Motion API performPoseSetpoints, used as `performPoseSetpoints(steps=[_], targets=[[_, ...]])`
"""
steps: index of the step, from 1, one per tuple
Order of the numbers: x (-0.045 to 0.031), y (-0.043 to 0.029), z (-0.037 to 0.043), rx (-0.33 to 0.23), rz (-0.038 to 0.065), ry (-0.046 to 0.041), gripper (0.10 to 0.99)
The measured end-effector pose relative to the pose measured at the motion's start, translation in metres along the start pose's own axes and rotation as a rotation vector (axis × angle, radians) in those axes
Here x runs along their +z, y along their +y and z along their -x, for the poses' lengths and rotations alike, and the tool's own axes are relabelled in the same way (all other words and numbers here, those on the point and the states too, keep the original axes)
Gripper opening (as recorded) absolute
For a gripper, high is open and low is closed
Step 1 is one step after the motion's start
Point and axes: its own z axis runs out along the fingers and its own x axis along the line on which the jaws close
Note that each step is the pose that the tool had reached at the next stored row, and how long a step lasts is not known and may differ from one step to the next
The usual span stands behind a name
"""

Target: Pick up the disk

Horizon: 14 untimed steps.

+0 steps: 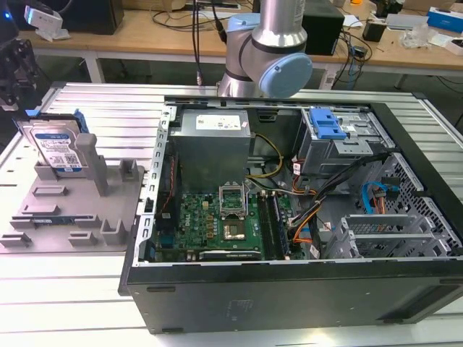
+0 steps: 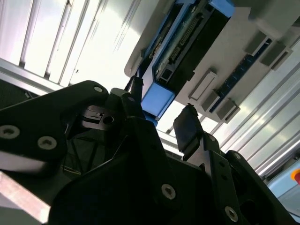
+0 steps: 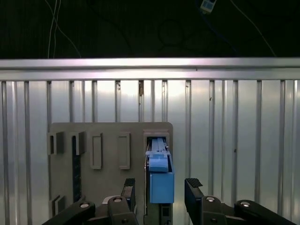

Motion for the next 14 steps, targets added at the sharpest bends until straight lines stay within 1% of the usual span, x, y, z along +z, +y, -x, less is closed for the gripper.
performPoseSetpoints(steps=[5, 7, 14], targets=[[0.0039, -0.0002, -0.0007, -0.002, 0.0, 0.0001, 0.541], [0.0066, -0.0001, -0.0011, -0.002, 0.0, 0.0, 0.541], [0.011, -0.0001, -0.001, -0.002, 0.0, 0.0001, 0.541]])
